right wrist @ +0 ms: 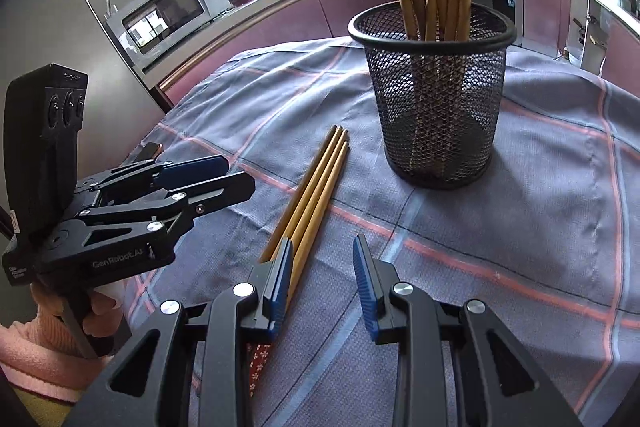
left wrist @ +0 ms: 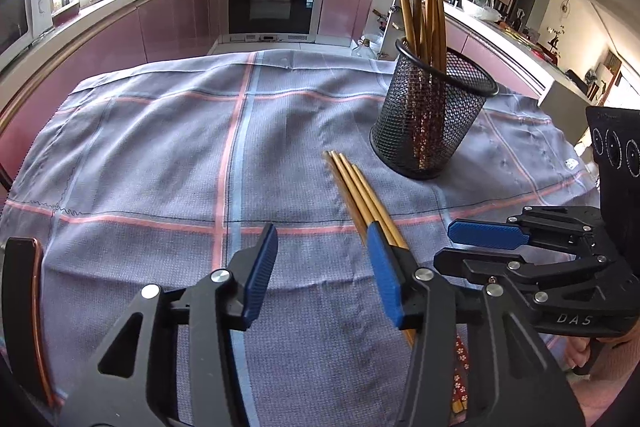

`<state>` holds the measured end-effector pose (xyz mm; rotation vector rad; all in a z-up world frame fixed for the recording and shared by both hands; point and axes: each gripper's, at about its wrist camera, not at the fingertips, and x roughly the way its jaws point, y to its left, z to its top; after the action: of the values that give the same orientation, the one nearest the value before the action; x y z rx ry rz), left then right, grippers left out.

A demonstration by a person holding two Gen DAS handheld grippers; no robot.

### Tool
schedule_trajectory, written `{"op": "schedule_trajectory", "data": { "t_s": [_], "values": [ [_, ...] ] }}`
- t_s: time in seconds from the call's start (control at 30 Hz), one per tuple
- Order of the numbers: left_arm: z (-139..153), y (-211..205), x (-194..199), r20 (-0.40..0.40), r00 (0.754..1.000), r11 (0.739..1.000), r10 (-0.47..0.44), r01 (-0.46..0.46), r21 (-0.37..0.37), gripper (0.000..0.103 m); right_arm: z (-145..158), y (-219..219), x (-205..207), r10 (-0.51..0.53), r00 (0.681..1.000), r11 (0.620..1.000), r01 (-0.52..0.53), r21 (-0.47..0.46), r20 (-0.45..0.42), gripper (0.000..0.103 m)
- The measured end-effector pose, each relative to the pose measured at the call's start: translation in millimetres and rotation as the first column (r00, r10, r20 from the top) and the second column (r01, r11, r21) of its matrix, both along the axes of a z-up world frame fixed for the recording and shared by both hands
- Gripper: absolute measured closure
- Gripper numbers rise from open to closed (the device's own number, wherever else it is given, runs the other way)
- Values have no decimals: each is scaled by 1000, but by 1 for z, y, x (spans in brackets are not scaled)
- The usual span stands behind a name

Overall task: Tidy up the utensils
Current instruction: 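Withdraw both tools back toward the remaining chopsticks, then close the left tool on a chopstick while the right tool grasps another chopstick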

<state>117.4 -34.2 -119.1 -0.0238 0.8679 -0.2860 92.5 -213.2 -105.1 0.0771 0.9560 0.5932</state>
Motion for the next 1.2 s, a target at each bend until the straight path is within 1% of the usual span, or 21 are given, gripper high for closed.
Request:
{"op": "schedule_trajectory", "data": {
  "t_s": [0.33,0.53,0.63,0.77,0.87,1.0,1.2],
  "values": [
    [-17,-11,0,-47,998,999,-43,44,20,56,-6,13,2,-3,1000,999,3,-50,-4,74],
    [-23,-15,1,-61,997,998,-47,49,30,57,-8,24,1,3,1000,994,-1,-113,19,75],
    [-23,-14,2,-63,997,998,-51,53,30,57,-8,22,2,-3,1000,993,5,-119,17,76],
    [-23,-13,3,-73,995,998,-66,66,-2,57,-8,18,2,-15,1000,992,17,-128,19,76],
    [-23,-17,6,-81,994,997,-77,78,0,57,-8,15,2,-20,1000,992,22,-124,15,76],
    [-25,-21,9,-84,994,997,-69,71,15,57,-8,16,3,-21,1000,992,23,-121,15,75],
    [-25,-15,9,-99,993,998,-64,65,9,68,-8,14,4,-19,1000,994,19,-110,9,75]
  ]
}}
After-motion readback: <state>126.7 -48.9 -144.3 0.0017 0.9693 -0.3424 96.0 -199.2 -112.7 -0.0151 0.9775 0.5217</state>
